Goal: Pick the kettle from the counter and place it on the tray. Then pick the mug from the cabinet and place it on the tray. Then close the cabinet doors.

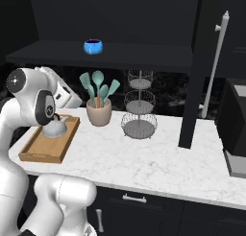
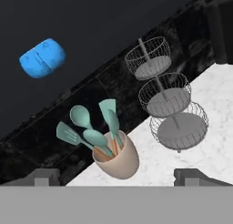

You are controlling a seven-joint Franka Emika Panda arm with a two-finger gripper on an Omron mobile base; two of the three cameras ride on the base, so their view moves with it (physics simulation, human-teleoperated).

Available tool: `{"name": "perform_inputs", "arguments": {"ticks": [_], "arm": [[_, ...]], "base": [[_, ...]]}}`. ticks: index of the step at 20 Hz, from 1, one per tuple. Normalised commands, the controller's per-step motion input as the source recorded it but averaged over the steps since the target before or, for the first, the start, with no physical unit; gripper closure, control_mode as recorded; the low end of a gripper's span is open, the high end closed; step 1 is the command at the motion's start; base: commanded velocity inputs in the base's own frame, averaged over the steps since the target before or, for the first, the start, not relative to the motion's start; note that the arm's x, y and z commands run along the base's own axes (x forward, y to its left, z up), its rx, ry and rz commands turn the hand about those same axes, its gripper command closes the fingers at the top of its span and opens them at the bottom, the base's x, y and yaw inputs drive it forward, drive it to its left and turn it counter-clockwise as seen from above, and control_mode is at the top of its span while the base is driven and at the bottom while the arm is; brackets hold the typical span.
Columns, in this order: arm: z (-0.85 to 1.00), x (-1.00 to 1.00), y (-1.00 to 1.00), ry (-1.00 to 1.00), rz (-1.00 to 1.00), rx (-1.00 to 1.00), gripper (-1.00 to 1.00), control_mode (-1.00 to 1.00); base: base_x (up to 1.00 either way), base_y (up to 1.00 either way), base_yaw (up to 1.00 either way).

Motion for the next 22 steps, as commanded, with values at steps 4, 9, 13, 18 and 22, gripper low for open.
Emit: {"name": "perform_inputs", "arguments": {"ticks": [4, 9, 13, 18, 22], "arm": [[0.69, -0.14, -0.09, -0.16, 0.17, -0.06, -1.00, -1.00], [0.66, -0.26, -0.04, -0.14, 0.13, -0.09, -1.00, -1.00], [0.53, -0.32, -0.06, -0.19, 0.11, -0.12, -1.00, -1.00], [0.32, -0.20, -0.02, -0.12, 0.07, -0.12, -1.00, -1.00], [-0.04, 0.00, 0.10, 0.00, 0.00, -0.09, -1.00, -1.00]], "base": [[0.00, 0.00, 0.00], [0.00, 0.00, 0.00], [0.00, 0.00, 0.00], [0.00, 0.00, 0.00], [0.00, 0.00, 0.00]]}}
